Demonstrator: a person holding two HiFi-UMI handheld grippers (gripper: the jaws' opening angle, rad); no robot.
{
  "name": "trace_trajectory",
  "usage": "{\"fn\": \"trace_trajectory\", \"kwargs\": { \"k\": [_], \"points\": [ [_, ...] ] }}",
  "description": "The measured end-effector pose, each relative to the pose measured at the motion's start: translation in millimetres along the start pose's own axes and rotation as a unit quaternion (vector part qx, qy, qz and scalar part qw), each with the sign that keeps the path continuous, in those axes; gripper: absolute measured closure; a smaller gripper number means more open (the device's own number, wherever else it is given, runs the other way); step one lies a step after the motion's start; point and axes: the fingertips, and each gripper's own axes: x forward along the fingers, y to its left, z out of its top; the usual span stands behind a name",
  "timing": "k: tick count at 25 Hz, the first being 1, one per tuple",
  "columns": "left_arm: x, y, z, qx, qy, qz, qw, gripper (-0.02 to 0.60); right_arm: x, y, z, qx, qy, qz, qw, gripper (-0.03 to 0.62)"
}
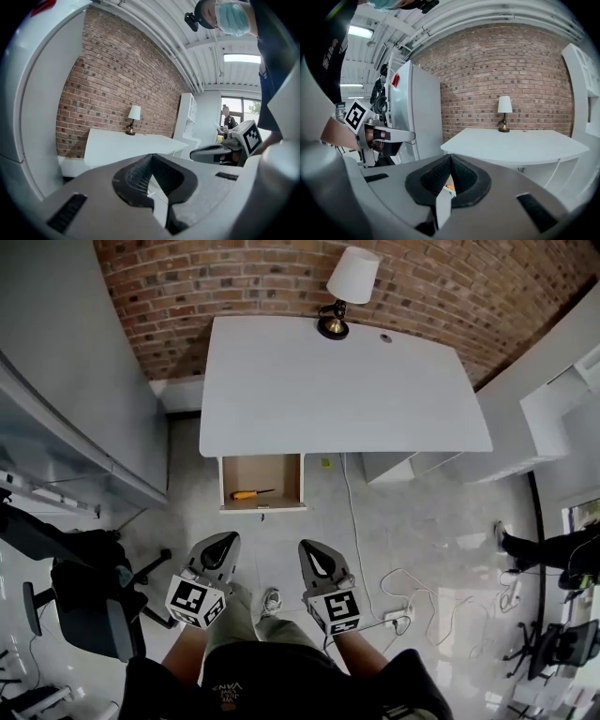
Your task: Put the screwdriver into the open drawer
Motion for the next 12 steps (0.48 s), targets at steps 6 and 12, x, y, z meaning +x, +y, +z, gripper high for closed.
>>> {"fn": "trace_trajectory", "kwargs": {
  "k": [6, 12],
  "points": [
    [-11.6, -40.3, 14.1, 0.018, 0.004, -0.009, 0.9998, 0.575, -45.4, 3.9, 9.2, 0.006, -0.014, 0.010, 1.000, 0.594],
    [-23.3, -65.4, 25.3, 0.032, 0.003, -0.017, 0.9993, 0.575, -76.7, 2.7, 17.5, 0.005, -0.024, 0.004, 1.000, 0.594]
  ]
}}
